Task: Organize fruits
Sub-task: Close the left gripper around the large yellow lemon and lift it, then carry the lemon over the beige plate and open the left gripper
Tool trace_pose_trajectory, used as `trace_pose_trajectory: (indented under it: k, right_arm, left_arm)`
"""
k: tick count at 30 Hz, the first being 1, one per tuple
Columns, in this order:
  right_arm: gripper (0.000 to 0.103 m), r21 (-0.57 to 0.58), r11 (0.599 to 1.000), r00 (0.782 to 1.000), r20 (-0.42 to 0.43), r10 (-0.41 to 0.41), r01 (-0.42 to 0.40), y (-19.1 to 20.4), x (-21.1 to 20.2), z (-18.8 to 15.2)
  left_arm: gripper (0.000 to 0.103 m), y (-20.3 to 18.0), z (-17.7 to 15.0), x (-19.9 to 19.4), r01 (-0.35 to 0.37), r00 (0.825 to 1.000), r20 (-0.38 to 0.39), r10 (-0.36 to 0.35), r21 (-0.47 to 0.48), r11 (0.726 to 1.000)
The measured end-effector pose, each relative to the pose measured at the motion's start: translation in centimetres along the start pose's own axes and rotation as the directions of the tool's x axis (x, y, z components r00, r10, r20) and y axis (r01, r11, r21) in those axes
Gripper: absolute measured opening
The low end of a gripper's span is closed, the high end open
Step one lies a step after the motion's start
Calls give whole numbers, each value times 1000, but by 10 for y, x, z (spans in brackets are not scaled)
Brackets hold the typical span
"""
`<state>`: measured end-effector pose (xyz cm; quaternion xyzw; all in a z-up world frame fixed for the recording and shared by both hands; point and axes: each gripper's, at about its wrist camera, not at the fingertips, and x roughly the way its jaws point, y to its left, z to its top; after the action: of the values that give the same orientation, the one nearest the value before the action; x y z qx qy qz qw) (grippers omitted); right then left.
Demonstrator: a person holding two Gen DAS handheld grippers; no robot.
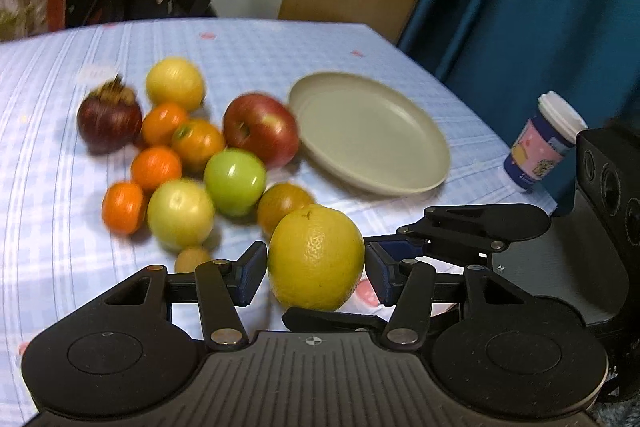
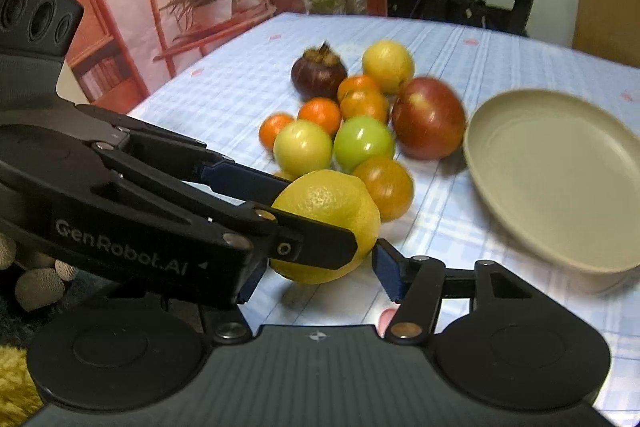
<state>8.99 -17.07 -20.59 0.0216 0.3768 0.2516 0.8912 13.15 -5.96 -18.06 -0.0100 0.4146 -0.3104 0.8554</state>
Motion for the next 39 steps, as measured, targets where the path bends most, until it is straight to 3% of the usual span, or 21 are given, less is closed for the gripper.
trace_pose_trajectory:
  k: [9, 20, 26, 39]
  right_arm:
    - [61, 45, 998, 996, 82, -44, 40, -10, -24, 10]
    - [61, 169, 981, 985, 123, -121, 99, -57, -28, 19]
    - [61, 203, 971, 978, 141, -153, 123, -87, -24, 27]
    - [61, 200, 969, 982, 96, -164, 142, -131, 16, 42]
  left_arm:
    - [57, -21, 25, -3, 10, 1000, 21, -11, 81, 997]
    - [57, -33, 66, 44, 54, 998, -19, -52, 135, 989]
    - [57, -30, 87, 72, 79, 997, -26, -77, 109, 991]
    - [57, -13, 113, 131, 49, 996, -73, -47, 16, 999]
